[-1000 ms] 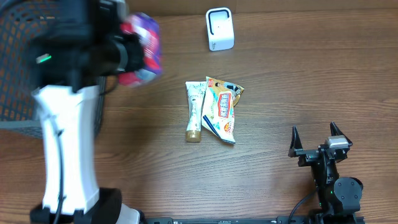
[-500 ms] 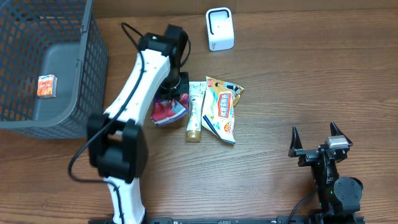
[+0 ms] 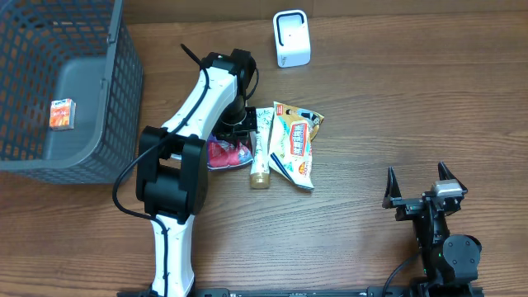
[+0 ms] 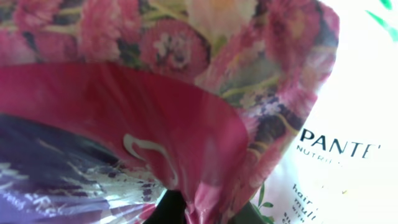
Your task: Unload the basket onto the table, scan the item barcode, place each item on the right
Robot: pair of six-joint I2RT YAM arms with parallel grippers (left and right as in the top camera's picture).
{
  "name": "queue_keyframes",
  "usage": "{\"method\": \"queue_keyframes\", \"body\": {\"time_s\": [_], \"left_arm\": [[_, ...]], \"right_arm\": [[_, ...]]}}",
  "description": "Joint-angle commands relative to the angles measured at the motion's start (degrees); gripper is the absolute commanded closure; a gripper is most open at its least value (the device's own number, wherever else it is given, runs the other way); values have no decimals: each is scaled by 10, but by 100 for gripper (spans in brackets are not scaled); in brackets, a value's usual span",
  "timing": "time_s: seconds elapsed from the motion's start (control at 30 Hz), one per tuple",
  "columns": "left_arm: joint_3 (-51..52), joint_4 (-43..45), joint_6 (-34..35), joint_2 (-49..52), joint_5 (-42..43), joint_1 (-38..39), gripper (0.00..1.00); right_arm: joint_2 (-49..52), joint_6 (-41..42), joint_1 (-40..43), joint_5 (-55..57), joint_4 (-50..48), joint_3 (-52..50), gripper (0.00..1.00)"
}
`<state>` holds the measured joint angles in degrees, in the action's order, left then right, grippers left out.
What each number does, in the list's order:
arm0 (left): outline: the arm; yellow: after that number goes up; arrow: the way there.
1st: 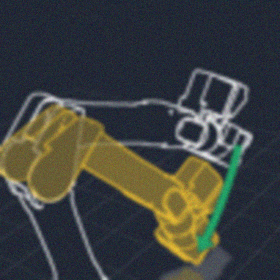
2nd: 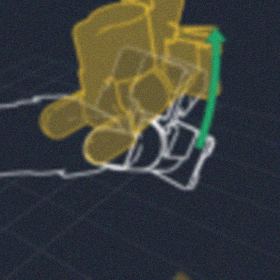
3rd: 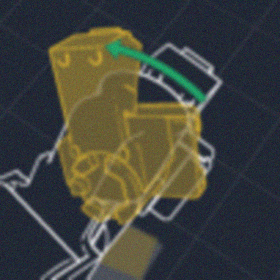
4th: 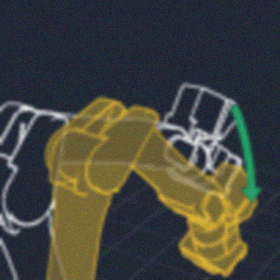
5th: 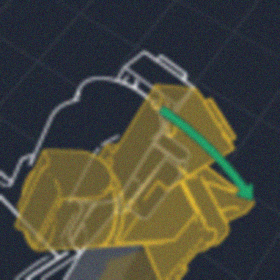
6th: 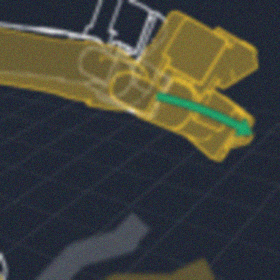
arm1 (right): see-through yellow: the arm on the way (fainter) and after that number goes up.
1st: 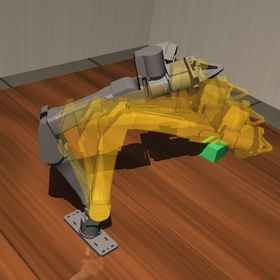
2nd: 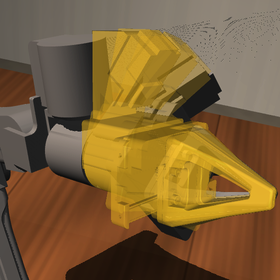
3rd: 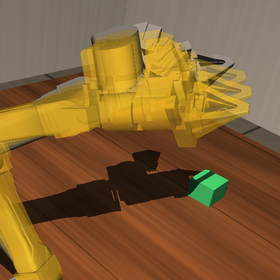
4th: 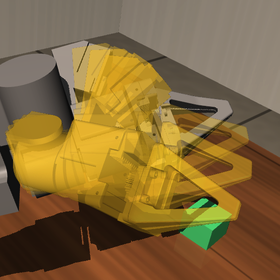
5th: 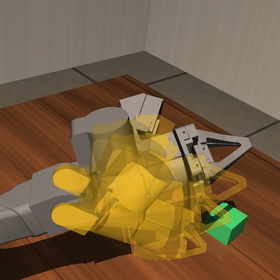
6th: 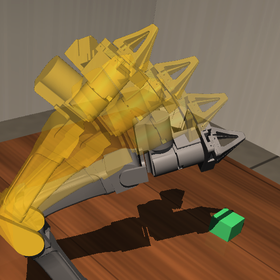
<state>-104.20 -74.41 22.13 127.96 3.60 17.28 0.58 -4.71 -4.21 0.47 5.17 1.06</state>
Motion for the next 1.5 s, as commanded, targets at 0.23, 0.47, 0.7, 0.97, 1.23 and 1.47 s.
{"method": "queue_keyframes", "body": {"time_s": [0.23,0.47,0.7,0.97,1.23,1.47], "left_arm": [[-60,0,-12,32,104,50,80],[-280,-148,-29,32,34,13,41],[-567,-224,-53,12,4,-64,11],[-670,-224,-55,-78,-82,-207,0],[-668,-224,-54,-114,-23,-393,0],[-623,-216,-25,-104,-10,-494,0]], "right_arm": [[-4,-2,1,3,-4,-6,0],[-4,-2,1,3,-4,-6,0],[-4,-2,1,3,-4,-6,0],[-4,-2,1,3,-4,-6,0],[-4,-2,1,3,-4,-6,0],[-4,-2,1,3,-4,-6,0]]}}
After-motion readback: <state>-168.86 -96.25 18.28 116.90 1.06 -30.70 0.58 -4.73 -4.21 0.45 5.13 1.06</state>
